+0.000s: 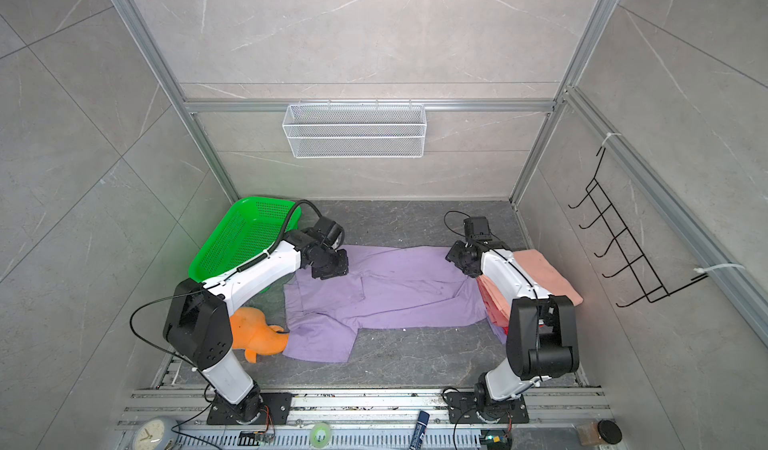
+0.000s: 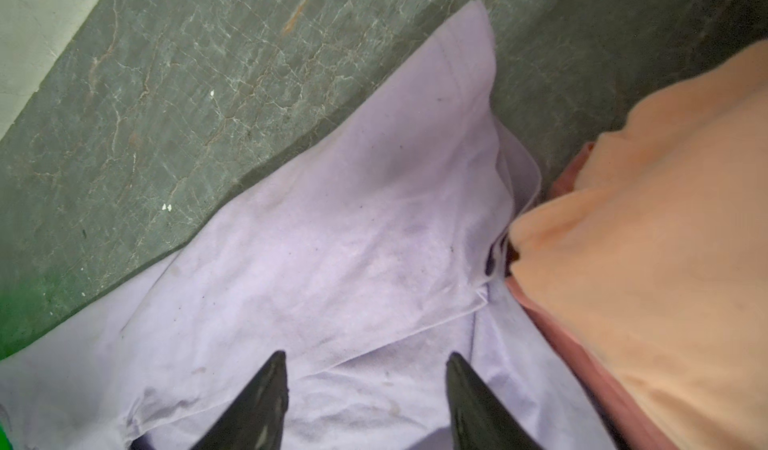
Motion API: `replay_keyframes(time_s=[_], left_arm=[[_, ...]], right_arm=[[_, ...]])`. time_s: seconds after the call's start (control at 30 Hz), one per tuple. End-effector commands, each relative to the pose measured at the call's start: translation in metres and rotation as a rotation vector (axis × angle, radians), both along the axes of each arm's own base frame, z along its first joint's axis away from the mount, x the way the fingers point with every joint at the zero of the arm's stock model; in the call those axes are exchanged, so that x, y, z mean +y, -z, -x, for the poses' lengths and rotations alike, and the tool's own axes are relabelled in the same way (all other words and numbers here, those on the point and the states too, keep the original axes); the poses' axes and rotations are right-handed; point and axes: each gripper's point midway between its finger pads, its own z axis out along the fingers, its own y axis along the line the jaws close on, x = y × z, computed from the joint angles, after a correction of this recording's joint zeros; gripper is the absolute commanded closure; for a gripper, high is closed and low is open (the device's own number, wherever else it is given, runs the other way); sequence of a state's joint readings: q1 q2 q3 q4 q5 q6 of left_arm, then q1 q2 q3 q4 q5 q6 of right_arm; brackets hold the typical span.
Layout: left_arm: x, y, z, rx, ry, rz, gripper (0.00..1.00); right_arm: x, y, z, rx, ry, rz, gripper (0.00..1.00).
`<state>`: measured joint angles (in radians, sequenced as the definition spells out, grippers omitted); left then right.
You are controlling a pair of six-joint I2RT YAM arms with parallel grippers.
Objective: Fold and stack the t-shirts
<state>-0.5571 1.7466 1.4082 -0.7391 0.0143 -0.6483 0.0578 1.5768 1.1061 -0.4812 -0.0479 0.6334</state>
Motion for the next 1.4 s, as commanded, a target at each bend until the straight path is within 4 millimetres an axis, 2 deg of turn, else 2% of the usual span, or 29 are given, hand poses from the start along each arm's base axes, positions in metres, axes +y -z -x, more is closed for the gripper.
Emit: replay_keyframes(time_s=[0.0, 0.2, 0.5, 0.6, 0.73, 0.93, 1.07, 1.2, 1.3, 1.37], left_arm=[[0.016, 0.018, -0.019, 0.014, -0.038, -0.077, 0.61], [0.020, 0.056, -0.043, 0.073, -0.077, -0.089, 0.61], [0.019, 0.079, -0.057, 0.077, -0.055, -0.071, 0.59], [0.026, 0.089, -0.059, 0.090, -0.056, -0.076, 0.57], [0.034, 0.104, -0.074, 0.117, -0.085, -0.040, 0.56], [0.034, 0.110, -0.124, 0.078, -0.104, 0.016, 0.57], [0.036, 0.115, -0.165, 0.051, -0.113, 0.017, 0.57], [0.038, 0.112, -0.201, 0.008, -0.127, 0.030, 0.57], [0.038, 0.111, -0.222, -0.024, -0.134, 0.052, 0.57], [0.037, 0.105, -0.232, -0.047, -0.146, 0.080, 0.57]], right_arm=[[0.010, -0.013, -0.011, -0.048, -0.012, -0.032, 0.38], [0.024, 0.002, -0.020, -0.026, -0.016, -0.029, 0.38], [0.029, 0.047, -0.039, 0.040, -0.010, 0.010, 0.38], [0.031, 0.063, -0.044, 0.076, -0.015, 0.006, 0.38], [0.031, 0.084, -0.055, 0.113, 0.040, -0.008, 0.39], [0.034, 0.104, -0.092, 0.144, 0.076, -0.011, 0.40], [0.037, 0.113, -0.132, 0.131, 0.069, -0.003, 0.40], [0.044, 0.114, -0.181, 0.091, 0.052, -0.001, 0.41], [0.045, 0.116, -0.207, 0.078, 0.050, 0.010, 0.42], [0.047, 0.110, -0.221, 0.053, 0.033, 0.019, 0.42]])
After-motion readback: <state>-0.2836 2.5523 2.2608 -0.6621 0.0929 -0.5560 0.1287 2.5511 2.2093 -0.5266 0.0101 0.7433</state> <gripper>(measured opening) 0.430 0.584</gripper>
